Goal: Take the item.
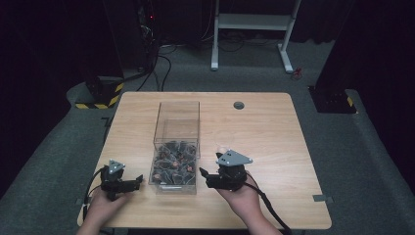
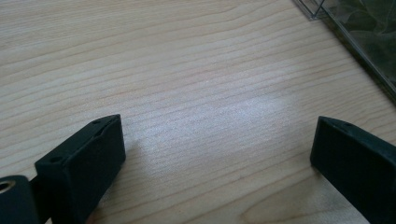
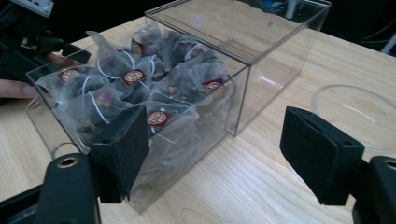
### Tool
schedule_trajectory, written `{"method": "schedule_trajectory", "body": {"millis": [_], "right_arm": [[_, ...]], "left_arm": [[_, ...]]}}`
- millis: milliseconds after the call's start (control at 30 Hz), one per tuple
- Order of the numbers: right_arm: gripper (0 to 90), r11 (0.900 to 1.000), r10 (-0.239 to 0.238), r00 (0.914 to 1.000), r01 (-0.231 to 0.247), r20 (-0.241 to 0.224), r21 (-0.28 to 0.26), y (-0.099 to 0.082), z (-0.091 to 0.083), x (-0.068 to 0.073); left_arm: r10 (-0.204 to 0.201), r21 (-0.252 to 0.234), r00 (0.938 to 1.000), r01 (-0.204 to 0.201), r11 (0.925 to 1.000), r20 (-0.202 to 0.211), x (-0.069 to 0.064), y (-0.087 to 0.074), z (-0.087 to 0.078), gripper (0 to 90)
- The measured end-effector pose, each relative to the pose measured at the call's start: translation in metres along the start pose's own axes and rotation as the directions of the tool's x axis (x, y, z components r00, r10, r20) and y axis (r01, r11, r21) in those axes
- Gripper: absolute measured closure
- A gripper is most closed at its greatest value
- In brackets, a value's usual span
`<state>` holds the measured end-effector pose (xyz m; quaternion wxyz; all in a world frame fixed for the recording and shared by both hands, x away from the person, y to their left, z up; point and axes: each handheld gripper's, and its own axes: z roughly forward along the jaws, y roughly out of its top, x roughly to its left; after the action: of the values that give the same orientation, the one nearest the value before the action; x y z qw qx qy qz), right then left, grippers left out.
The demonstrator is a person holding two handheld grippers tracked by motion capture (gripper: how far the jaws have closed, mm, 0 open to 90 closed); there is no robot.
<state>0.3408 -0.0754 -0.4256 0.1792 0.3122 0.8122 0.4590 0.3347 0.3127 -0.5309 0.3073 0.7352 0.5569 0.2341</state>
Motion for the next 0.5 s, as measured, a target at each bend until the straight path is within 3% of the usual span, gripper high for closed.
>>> {"method": "schedule_trajectory", "body": {"millis": [500], "right_arm": [[27.8,0.9998,-0.021,0.9983,0.021,-0.054,-0.005,0.007,0.012,0.017]], "left_arm": [[0.000,-0.001,1.0000,0.000,1.0000,-0.001,0.000,0.000,0.000,3.5]]}}
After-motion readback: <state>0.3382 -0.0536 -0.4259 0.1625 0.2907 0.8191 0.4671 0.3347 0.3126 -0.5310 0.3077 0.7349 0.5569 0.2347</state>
